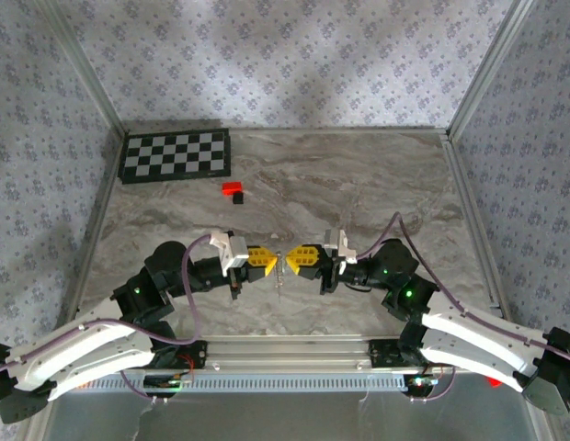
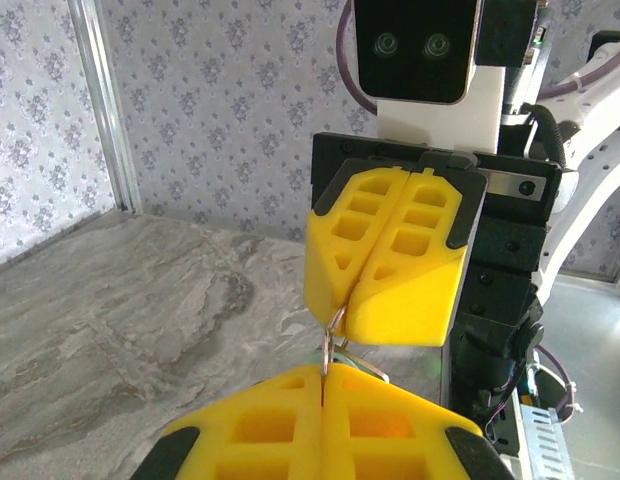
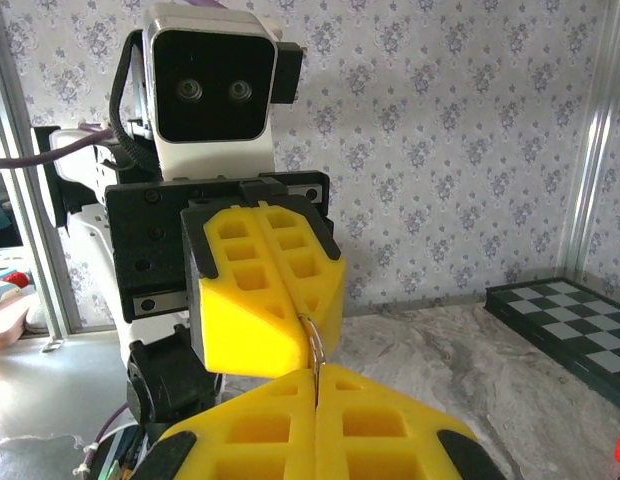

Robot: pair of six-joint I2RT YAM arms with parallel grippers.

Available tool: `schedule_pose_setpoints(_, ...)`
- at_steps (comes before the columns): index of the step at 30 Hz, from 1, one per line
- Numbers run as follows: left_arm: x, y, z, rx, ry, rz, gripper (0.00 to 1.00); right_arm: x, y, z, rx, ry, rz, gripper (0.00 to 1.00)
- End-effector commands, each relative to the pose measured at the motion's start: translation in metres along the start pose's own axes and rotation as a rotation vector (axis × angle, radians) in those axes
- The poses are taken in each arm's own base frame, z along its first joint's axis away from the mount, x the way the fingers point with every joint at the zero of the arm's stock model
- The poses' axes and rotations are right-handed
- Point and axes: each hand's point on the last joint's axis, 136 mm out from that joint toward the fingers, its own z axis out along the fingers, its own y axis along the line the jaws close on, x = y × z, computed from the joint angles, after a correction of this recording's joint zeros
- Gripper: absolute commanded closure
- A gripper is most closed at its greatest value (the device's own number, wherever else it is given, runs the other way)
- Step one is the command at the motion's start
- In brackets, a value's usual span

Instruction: Put the keys on the keyring

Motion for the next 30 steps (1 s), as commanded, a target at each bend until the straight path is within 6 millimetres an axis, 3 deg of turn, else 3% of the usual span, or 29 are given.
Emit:
schedule_pose_setpoints(1,-0.024,0.0,-0.006,-0.011,-0.038,0.054,1.0,-0.018,0.008,0.004,-0.041,-0.036,-0.013,1.0)
schedule_pose_setpoints(30,-0.014,0.005,-0.002,-0.036,0.057,0.079,1.0,-0.011,0.018,0.005,-0.069,0.03,-0.064,1.0)
